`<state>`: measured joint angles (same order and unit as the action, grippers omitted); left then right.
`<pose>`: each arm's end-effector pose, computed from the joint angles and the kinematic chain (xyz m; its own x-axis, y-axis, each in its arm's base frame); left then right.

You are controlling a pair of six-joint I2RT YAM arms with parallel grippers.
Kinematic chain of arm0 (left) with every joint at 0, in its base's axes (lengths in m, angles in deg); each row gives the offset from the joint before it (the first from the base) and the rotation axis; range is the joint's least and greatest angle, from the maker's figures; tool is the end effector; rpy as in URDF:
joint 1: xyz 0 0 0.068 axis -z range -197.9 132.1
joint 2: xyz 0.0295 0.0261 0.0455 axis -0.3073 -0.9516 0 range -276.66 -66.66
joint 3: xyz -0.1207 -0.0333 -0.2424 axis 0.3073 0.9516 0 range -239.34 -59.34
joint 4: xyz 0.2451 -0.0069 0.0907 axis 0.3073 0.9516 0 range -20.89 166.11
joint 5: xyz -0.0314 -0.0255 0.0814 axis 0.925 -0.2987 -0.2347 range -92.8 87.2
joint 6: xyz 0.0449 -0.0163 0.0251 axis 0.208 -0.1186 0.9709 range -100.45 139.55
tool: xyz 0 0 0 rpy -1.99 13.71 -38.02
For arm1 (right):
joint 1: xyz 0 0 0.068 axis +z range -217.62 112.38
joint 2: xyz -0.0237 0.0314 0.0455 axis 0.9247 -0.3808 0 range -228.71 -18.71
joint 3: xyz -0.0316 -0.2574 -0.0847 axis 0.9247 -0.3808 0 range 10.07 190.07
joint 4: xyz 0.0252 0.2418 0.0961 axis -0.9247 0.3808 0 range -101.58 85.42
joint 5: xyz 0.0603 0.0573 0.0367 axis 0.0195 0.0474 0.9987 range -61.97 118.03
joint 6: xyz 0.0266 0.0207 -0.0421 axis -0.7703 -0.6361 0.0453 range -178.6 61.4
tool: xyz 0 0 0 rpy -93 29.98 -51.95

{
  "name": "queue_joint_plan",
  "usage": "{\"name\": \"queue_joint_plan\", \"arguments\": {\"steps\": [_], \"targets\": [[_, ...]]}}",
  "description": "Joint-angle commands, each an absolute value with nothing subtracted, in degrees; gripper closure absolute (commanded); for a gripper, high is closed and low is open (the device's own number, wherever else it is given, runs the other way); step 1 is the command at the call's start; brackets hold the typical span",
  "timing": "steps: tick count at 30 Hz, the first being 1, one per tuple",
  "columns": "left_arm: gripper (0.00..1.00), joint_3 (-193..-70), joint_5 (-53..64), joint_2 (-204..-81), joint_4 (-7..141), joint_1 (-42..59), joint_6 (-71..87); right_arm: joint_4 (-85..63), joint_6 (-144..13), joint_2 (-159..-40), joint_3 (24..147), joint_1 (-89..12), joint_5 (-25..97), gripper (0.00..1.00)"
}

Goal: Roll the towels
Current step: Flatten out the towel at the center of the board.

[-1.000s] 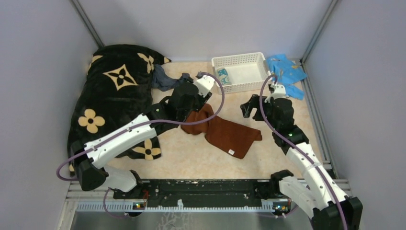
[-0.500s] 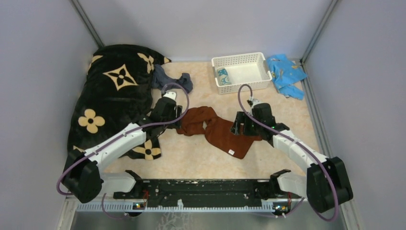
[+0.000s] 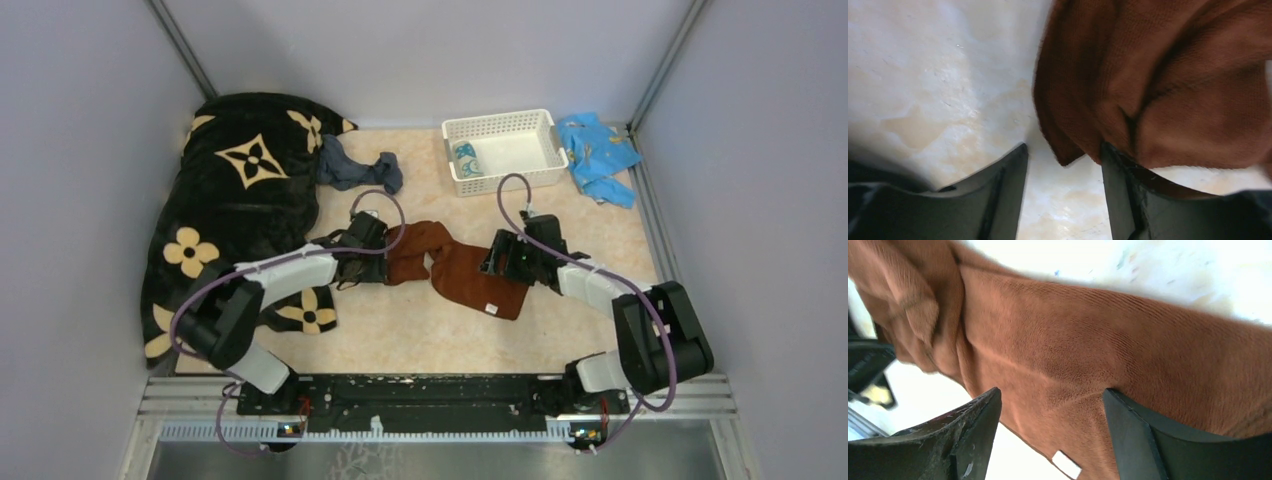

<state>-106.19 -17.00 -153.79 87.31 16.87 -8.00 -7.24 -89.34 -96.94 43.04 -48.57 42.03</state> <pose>0.2426 -0.1578 0.1721 -0.8278 0.0288 -0.5602 0.0729 0.9957 -0.0564 0.2349 0.0901 0.1576 -0.8563 0.2290 -0.4629 -0.0316 0.8714 0.4895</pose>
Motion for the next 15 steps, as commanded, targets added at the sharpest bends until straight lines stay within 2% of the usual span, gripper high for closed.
{"name": "queue_joint_plan", "arguments": {"steps": [1, 7, 15], "targets": [[0.44, -109.7, -16.3, -161.0, 86.3, 16.1, -8.8, -12.3, -94.3, -100.4, 40.0, -56.3, 41.2, 0.24], [0.66, -115.2, -23.2, -169.5, 92.3, 14.2, -7.9, -13.0, -97.1, -100.4, 39.6, -62.8, 39.7, 0.22], [0.71, -123.1, -35.3, -172.6, 98.7, 7.5, -6.2, -12.1, -98.5, -98.2, 39.5, -67.3, 33.1, 0.19]]}}
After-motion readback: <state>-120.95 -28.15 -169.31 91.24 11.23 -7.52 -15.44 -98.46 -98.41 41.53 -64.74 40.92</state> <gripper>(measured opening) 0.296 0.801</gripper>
